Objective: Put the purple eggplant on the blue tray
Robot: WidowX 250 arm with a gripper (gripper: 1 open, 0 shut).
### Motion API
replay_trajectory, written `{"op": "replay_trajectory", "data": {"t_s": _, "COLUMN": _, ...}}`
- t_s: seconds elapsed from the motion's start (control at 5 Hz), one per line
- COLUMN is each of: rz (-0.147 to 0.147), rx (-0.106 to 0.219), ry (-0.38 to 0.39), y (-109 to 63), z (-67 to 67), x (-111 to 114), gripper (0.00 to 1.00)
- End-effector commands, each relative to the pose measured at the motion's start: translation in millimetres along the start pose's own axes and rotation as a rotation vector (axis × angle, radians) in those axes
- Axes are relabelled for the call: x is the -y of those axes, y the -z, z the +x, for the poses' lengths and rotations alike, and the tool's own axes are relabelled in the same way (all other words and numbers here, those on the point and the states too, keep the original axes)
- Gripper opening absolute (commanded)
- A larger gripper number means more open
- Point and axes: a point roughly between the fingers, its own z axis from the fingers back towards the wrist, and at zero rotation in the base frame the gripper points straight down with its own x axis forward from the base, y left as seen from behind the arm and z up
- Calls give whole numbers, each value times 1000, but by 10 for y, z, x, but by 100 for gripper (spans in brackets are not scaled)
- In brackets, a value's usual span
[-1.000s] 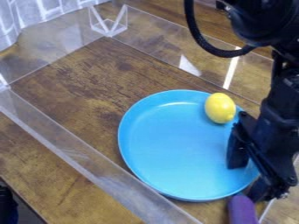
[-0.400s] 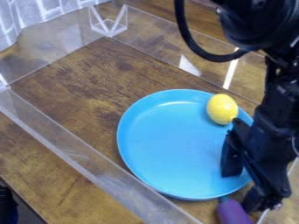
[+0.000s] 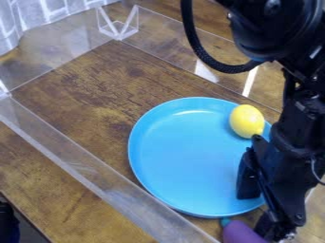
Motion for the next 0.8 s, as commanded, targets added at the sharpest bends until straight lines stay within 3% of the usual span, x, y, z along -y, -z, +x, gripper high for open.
{"op": "replay_trajectory", "data": {"t_s": 0.0, "rz": -19, "rx": -36, "ry": 101, "y": 63, "z": -63, "x": 158, "gripper": 100}}
{"op": "replay_trajectory", "data": {"t_s": 0.2, "rz": -21, "rx": -38, "ry": 150, "y": 67, "z": -70, "x": 166, "gripper": 100}}
{"op": "replay_trajectory", "data": {"t_s": 0.6, "rz": -47, "rx": -32, "ry": 65, "y": 73, "z": 26, "x": 67, "gripper": 100}}
